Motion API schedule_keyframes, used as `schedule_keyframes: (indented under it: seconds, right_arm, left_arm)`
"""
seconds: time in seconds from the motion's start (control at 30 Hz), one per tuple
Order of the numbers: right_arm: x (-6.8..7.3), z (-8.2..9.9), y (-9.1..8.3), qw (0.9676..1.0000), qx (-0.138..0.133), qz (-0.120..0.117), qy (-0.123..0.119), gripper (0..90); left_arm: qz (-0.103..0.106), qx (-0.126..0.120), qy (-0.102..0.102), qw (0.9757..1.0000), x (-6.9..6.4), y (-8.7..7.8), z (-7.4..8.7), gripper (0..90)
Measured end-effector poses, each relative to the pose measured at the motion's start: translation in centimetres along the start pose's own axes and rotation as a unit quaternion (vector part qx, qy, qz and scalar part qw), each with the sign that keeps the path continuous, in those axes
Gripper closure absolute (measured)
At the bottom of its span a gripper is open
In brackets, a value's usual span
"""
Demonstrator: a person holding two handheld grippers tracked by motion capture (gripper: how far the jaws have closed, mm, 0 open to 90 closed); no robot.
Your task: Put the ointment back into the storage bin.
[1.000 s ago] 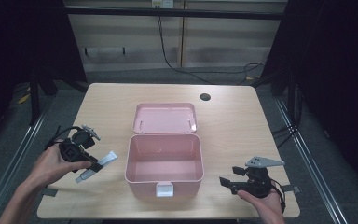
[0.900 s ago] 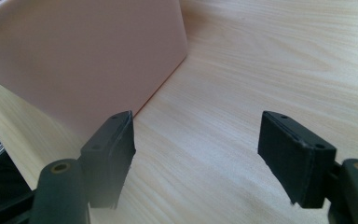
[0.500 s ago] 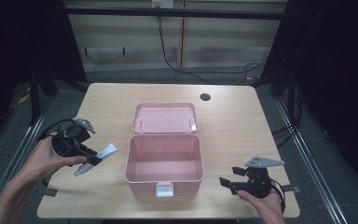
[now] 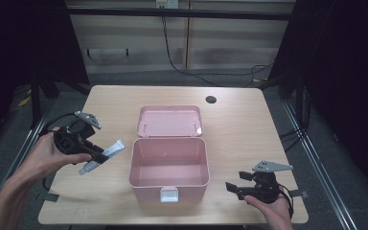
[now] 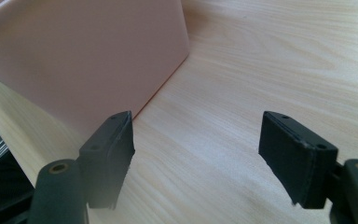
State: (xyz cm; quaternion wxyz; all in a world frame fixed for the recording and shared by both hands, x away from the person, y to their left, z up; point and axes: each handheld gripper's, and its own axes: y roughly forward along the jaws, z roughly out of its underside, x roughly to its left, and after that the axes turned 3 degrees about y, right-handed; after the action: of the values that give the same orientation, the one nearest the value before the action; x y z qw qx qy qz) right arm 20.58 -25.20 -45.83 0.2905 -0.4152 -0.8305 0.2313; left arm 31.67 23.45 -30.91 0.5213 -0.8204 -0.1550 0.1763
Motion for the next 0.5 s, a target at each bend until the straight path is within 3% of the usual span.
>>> schedule_keyframes:
  seconds: [0.3,0.37,0.5]
  right_arm:
    - [0.0,0.0,0.0,1.0000,-0.001,-0.002,0.000,25.1]
    - [0.0,0.0,0.0,1.0000,-0.003,-0.002,0.002,22.9]
    - [0.0,-0.1,-0.1,1.0000,-0.009,-0.003,0.000,19.4]
  left_arm:
    - [0.003,0.008,0.024,0.9997,-1.0,0.2,-2.6,69.9]
    - [0.004,0.001,0.027,0.9996,-1.3,0.3,-3.1,70.0]
    - [0.005,0.010,0.042,0.9990,-1.7,0.2,-4.1,70.0]
